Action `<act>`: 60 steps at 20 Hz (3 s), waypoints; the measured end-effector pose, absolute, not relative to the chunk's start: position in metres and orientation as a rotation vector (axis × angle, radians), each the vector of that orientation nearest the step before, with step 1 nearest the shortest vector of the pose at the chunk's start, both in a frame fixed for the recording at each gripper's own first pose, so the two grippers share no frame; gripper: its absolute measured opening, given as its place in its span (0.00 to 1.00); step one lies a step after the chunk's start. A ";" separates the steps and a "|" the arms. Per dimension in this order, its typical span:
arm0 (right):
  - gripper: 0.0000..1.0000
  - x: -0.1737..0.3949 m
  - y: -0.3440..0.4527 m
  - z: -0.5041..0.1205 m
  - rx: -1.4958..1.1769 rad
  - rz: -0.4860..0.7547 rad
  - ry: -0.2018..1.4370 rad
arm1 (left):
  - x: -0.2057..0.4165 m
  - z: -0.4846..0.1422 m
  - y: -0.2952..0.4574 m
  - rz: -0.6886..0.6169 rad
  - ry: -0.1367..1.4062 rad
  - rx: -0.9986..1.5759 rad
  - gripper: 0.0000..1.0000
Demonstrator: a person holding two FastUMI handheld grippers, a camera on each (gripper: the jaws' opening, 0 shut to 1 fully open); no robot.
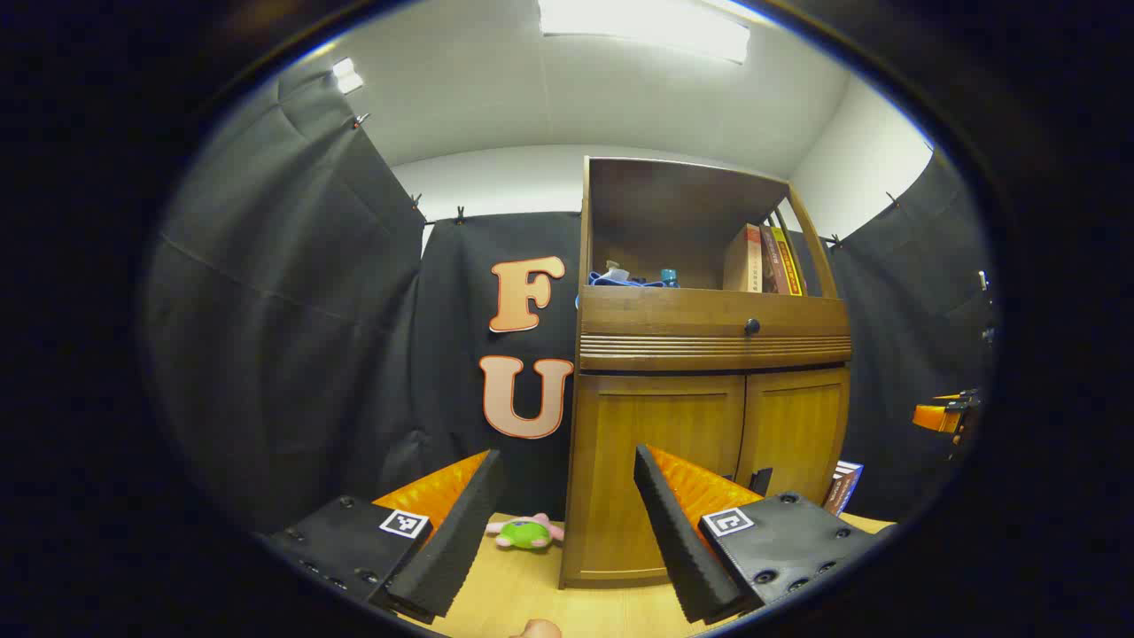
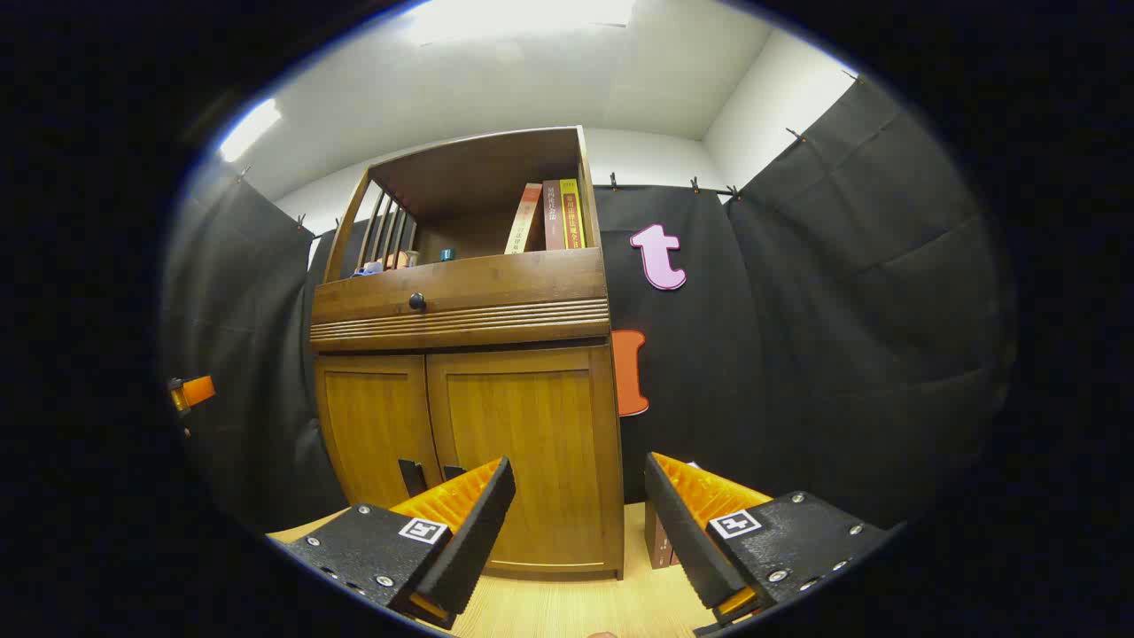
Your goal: Open the right door of the double-door shoe cabinet with the right hand, and open the left door with the left hand.
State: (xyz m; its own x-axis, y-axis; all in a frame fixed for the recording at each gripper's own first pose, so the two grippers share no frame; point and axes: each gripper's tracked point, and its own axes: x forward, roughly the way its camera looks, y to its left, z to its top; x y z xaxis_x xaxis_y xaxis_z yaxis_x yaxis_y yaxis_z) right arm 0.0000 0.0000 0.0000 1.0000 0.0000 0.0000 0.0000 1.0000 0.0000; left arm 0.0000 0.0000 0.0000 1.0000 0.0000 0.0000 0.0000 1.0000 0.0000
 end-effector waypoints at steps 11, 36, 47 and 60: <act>0.92 -0.007 -0.007 0.008 -0.005 -0.008 0.012 | -0.014 0.014 0.038 0.101 -0.014 0.050 0.94; 0.92 0.099 0.165 -0.138 -0.033 0.156 0.171 | -0.001 -0.020 0.000 -0.070 0.048 0.025 0.98; 0.84 0.182 0.187 -0.191 -0.067 0.088 0.209 | -0.014 -0.021 0.038 -0.022 0.045 0.009 0.96; 0.37 0.201 0.188 -0.220 0.015 0.086 0.276 | -0.017 -0.023 0.054 0.009 0.044 0.019 0.96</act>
State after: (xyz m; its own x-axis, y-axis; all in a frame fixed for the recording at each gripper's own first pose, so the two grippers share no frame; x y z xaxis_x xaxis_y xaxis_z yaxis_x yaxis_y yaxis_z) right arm 0.2013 0.1877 -0.2198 0.9585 0.0869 -0.2714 -0.0827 0.9962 0.0266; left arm -0.0171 0.0535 -0.0228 0.9990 0.0096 -0.0437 -0.0087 0.9998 0.0197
